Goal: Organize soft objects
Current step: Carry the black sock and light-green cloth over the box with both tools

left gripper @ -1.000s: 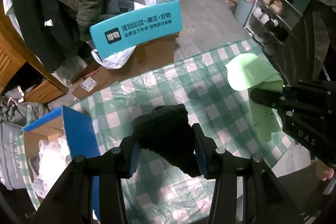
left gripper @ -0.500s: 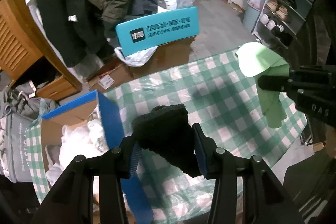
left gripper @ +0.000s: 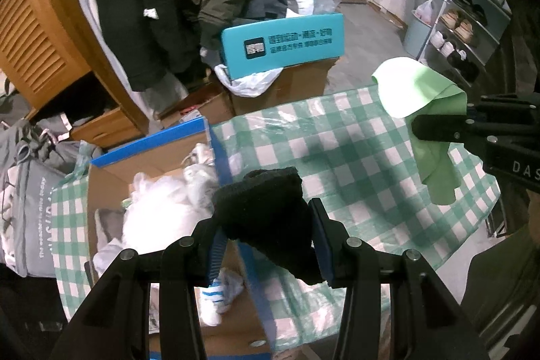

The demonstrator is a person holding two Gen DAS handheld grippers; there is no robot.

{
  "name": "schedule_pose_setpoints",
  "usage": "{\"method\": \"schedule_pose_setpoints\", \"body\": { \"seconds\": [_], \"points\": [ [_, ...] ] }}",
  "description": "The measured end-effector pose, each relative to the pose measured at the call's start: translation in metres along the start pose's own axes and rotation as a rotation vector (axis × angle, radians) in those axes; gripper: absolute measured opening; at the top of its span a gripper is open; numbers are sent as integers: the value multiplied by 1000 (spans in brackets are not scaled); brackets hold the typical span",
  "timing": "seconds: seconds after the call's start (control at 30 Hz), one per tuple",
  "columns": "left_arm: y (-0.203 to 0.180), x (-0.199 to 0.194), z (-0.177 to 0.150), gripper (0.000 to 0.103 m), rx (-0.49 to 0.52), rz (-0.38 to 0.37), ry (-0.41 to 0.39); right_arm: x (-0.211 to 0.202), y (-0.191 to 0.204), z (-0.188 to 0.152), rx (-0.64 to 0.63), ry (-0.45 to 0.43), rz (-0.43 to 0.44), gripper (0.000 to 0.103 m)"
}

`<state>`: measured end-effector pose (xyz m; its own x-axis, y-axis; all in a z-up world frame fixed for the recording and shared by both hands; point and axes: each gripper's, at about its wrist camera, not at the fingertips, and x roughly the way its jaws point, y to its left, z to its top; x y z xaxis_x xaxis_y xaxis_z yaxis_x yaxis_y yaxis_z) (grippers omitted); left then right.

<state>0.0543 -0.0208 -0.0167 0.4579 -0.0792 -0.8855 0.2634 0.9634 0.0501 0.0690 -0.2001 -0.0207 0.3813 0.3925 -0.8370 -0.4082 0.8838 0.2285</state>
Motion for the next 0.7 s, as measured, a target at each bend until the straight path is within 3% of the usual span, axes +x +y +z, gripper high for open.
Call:
{"method": "schedule_pose_setpoints", "body": {
  "seconds": [0.7],
  "points": [
    [107, -3, -64, 46, -183, 86, 21, 54, 122, 26, -132, 71, 171, 8]
  ]
}}
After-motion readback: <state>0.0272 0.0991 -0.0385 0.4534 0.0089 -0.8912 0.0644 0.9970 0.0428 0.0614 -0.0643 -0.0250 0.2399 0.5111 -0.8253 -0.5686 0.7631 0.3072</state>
